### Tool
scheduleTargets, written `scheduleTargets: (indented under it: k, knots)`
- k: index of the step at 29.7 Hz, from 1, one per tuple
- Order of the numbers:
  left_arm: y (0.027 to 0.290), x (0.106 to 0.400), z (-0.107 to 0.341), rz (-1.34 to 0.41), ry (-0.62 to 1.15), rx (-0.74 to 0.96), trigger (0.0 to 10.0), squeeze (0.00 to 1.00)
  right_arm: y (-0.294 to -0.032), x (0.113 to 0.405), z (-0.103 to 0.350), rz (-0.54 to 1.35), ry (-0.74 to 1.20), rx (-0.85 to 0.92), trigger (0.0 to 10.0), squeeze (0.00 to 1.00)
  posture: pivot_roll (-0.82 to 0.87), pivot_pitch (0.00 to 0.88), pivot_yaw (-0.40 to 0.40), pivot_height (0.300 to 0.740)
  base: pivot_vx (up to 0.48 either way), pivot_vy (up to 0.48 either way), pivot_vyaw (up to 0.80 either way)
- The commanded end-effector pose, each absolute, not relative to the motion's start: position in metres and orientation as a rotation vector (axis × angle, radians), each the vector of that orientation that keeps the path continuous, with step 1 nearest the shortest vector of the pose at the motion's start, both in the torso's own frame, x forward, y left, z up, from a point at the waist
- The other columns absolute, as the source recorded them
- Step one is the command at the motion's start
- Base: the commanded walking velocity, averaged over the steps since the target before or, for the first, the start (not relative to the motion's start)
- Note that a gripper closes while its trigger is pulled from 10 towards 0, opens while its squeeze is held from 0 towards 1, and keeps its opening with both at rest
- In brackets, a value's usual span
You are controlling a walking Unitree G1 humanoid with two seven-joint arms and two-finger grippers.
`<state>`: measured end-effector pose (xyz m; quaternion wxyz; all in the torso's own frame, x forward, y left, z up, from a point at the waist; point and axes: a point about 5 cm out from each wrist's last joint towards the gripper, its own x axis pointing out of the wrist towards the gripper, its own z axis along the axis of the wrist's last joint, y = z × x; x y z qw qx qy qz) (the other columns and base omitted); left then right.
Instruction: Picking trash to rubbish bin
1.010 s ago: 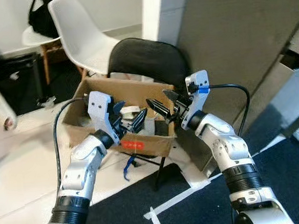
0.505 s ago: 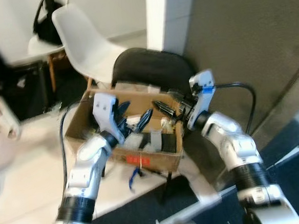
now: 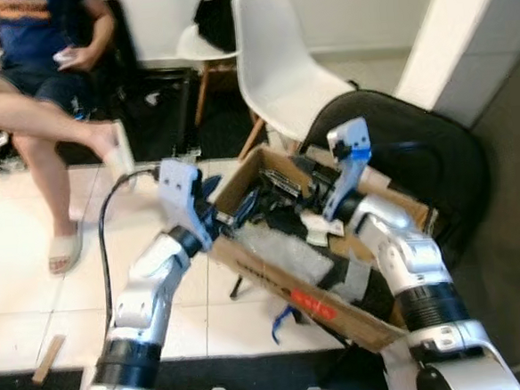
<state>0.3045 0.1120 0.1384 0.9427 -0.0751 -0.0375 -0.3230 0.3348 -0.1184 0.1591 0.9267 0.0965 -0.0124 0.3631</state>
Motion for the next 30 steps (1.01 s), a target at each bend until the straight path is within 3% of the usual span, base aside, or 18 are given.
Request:
scheduleTargets:
  k: [1,14,22,30]
  knots:
    - [0.1102,0.3037,0.1344,-0.664,-0.056,-0.155,10.0,0.0,-0.1196,0.3337,0.1591,0.747,-0.03,0.202,10.0,0.0,-0.03,0.0,-0.043,0.74,0.0,0.0,0.75]
    - [0.11,0.3035,0.1343,-0.663,-0.056,-0.153,10.0,0.0,-0.1208,0.3341,0.1585,0.736,-0.03,0.219,10.0,0.0,-0.03,0.0,-0.045,0.74,0.0,0.0,0.7]
    - [0.1095,0.3029,0.1345,-0.674,-0.062,-0.149,10.0,0.0,-0.122,0.3355,0.1575,0.714,-0.02,0.234,10.0,0.0,-0.03,0.0,-0.045,0.74,0.0,0.0,0.0]
    - [0.1086,0.3025,0.1357,-0.687,-0.071,-0.148,10.0,0.0,-0.1221,0.3355,0.157,0.711,-0.017,0.234,10.0,0.0,-0.03,0.0,-0.046,0.74,0.291,0.0,0.0]
